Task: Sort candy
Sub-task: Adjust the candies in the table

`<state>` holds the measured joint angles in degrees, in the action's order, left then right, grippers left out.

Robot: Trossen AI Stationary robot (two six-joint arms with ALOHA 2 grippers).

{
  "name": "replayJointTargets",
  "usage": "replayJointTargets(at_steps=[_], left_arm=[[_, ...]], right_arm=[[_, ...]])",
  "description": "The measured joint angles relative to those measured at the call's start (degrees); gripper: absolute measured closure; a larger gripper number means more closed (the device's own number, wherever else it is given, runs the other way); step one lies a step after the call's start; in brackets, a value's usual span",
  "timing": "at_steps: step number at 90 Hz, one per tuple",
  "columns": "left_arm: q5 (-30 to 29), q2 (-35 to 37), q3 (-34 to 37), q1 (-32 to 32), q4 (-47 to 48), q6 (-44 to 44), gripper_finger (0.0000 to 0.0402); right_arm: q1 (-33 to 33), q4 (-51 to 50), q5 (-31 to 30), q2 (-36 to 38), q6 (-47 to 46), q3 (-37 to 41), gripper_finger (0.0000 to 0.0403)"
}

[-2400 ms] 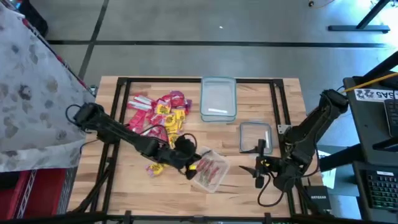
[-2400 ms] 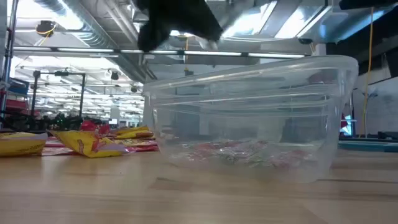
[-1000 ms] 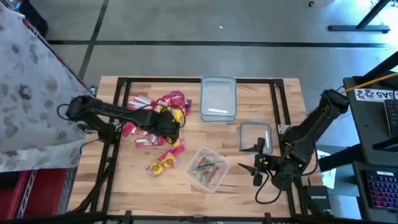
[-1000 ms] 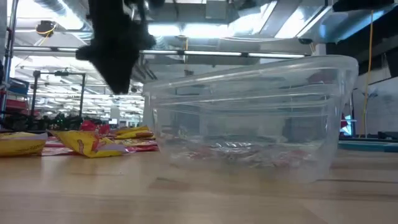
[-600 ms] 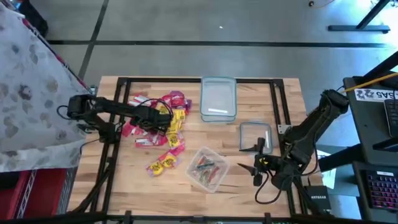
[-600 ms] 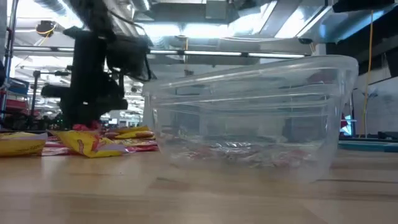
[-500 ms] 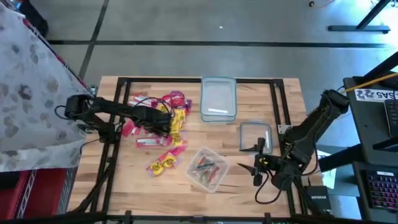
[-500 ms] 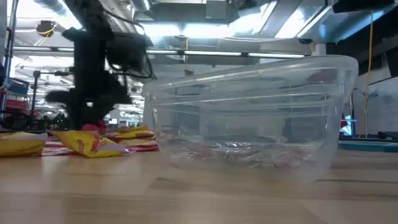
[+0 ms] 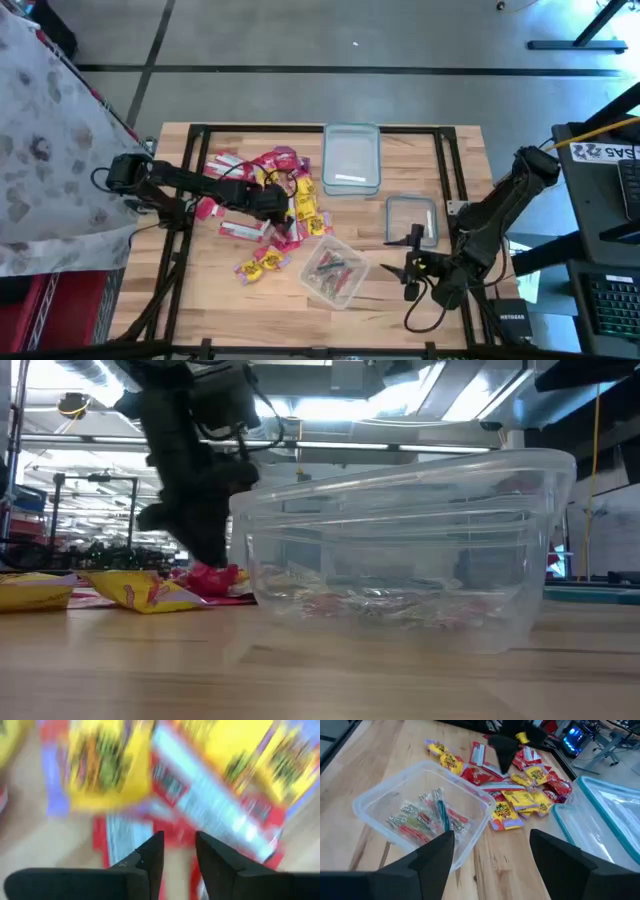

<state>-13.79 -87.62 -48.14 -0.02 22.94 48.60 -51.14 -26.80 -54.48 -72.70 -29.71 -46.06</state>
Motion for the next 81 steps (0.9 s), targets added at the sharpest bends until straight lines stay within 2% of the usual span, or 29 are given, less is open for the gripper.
replayJointTargets(at_steps=[11, 20, 34, 45, 56, 81], left_arm=[[-6.28, 0.01, -0.22, 1.17, -6.51, -2.92, 0.0328], [-7.84, -0.43, -0.17, 3.27, -7.5, -4.15, 0.0338], [-3.28, -3.52, -0.07, 5.67, -6.87, -4.24, 0.0349], [2.13, -6.83, -0.07, 4.14, -5.37, -3.47, 0.0354], [3.1, -7.51, -0.35, 0.04, 1.21, 0.96, 0.0361], [1.46, -1.65, -1.54, -10.46, 28.71, 14.97, 0.0383]], right_arm=[[1.74, 0.36, 1.34, -0.39, -0.01, 0.0, 0.0155], [3.0, 0.93, 1.5, -0.35, 0.02, 0.0, 0.0155], [3.7, 3.1, 1.86, -0.35, 1.63, 0.0, 0.0155], [3.54, 3.19, 2.12, -0.35, 1.7, 0.0, 0.0155], [3.54, 3.15, 3.2, -0.35, 1.75, 0.0, 0.0155], [3.54, 3.19, 3.1, -0.33, 2.9, 0.0, 0.0155]])
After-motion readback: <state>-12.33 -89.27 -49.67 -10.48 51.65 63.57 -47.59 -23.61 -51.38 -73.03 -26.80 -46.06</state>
